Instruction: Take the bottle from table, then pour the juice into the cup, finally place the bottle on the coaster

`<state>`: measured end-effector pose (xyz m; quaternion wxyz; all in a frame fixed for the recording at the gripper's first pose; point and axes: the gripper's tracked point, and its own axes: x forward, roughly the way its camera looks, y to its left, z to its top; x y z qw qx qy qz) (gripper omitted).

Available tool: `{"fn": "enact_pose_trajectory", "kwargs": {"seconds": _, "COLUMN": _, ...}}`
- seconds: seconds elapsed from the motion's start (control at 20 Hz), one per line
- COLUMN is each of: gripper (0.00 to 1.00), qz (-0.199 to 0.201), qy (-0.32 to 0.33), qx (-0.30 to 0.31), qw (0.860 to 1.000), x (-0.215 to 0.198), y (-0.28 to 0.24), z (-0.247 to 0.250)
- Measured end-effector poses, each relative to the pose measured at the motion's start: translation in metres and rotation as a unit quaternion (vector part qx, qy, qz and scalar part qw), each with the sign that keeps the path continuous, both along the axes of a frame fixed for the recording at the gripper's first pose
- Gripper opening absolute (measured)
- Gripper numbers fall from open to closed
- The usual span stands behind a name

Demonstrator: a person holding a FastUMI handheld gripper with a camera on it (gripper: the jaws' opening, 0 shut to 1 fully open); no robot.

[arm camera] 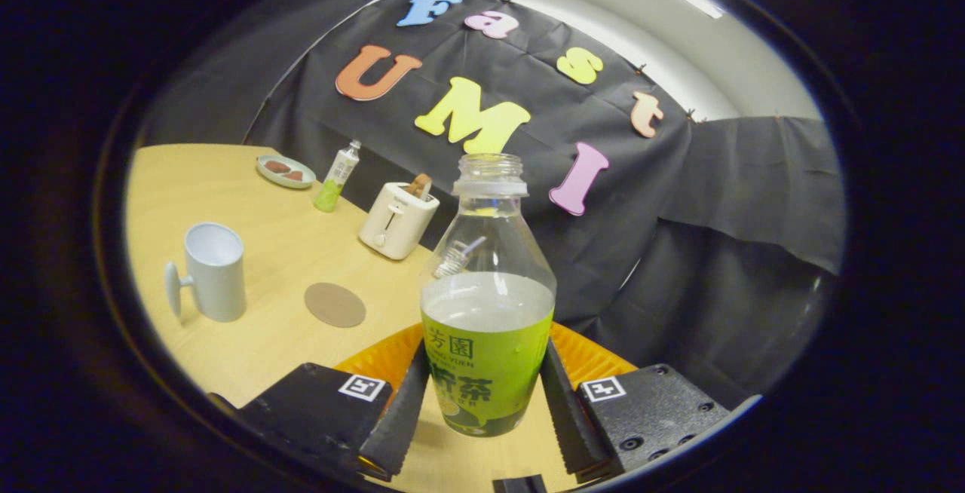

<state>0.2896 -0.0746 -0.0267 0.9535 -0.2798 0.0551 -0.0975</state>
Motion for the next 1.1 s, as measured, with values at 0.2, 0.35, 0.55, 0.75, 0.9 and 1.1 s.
{"fn": "enact_pose_trajectory", "kwargs": {"seconds": 0.2, "gripper": 0.80, "qz": -0.004, "qy": 0.011, "qx": -0.066, "qw": 0.998, "x": 0.011, "y": 0.005, "z": 0.009}}
{"fn": "enact_pose_trajectory", "kwargs": {"seconds": 0.35, "gripper": 0.80, "qz": 0.000, "qy": 0.009, "qx": -0.113, "qw": 0.994, "x": 0.015, "y": 0.015, "z": 0.016}}
{"fn": "enact_pose_trajectory", "kwargs": {"seconds": 0.55, "gripper": 0.80, "qz": 0.004, "qy": 0.001, "qx": -0.197, "qw": 0.980, "x": 0.018, "y": 0.035, "z": 0.027}}
{"fn": "enact_pose_trajectory", "kwargs": {"seconds": 0.75, "gripper": 0.80, "qz": -0.005, "qy": -0.017, "qx": -0.259, "qw": 0.966, "x": 0.009, "y": 0.049, "z": 0.043}}
{"fn": "enact_pose_trajectory", "kwargs": {"seconds": 0.9, "gripper": 0.80, "qz": -0.014, "qy": -0.012, "qx": -0.284, "qw": 0.959, "x": 0.008, "y": 0.057, "z": 0.044}}
{"fn": "enact_pose_trajectory", "kwargs": {"seconds": 1.1, "gripper": 0.80, "qz": -0.029, "qy": -0.018, "qx": -0.344, "qw": 0.939, "x": 0.001, "y": 0.069, "z": 0.054}}
